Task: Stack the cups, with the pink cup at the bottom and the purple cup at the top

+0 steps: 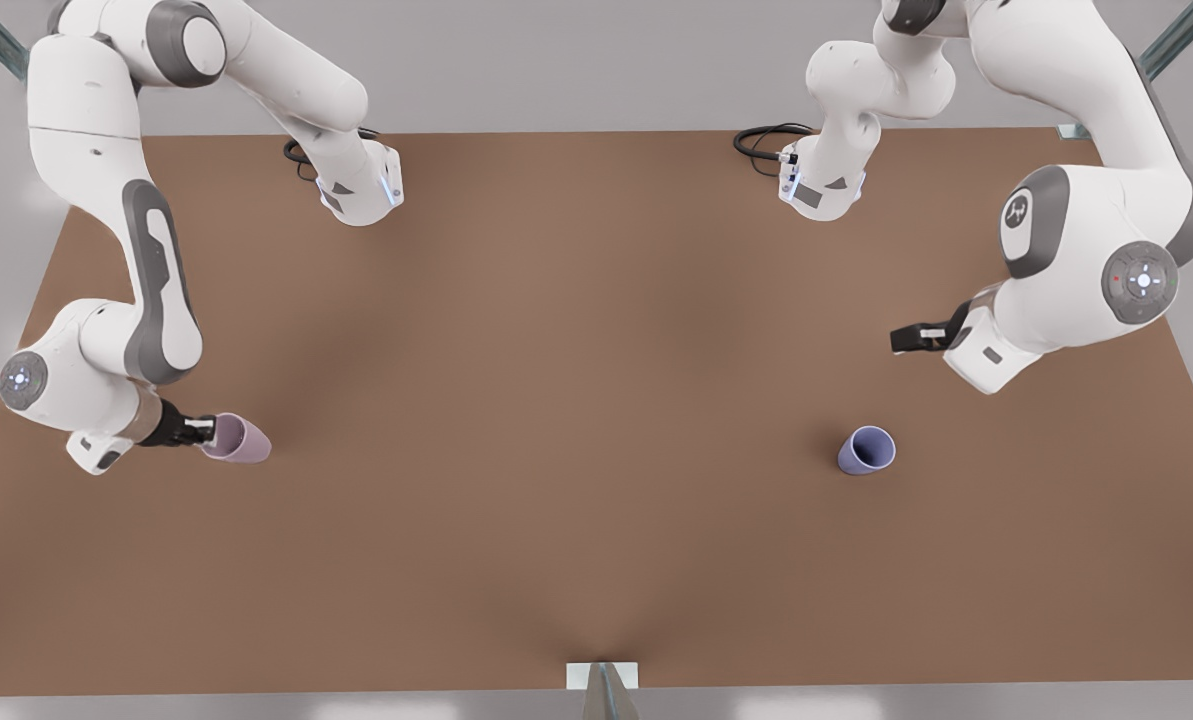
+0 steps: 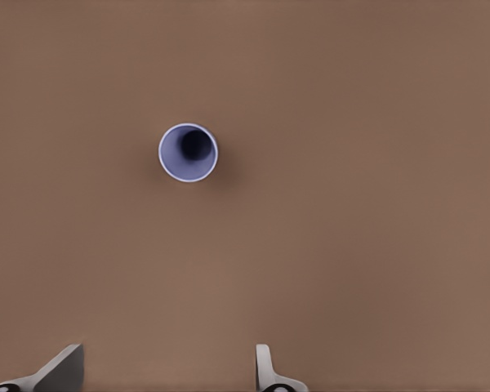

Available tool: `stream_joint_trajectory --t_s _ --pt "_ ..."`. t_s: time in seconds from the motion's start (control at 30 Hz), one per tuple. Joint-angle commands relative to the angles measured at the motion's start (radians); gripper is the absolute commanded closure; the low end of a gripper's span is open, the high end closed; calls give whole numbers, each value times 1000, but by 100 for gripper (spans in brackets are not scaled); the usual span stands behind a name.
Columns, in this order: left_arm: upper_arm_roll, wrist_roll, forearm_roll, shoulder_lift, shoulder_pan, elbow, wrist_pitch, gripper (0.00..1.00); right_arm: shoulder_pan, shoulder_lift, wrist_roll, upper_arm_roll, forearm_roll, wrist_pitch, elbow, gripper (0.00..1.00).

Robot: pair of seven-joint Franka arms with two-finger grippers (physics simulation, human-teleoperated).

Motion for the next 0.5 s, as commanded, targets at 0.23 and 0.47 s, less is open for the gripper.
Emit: stream_joint_trajectory --t_s 0.23,0.47 --pt "1 8 2 -1 7 0 0 0 105 28 506 235 -10 -112 169 79" --pt "12 2 3 -2 10 -2 -2 0 491 228 1031 228 -94 -305 569 79"
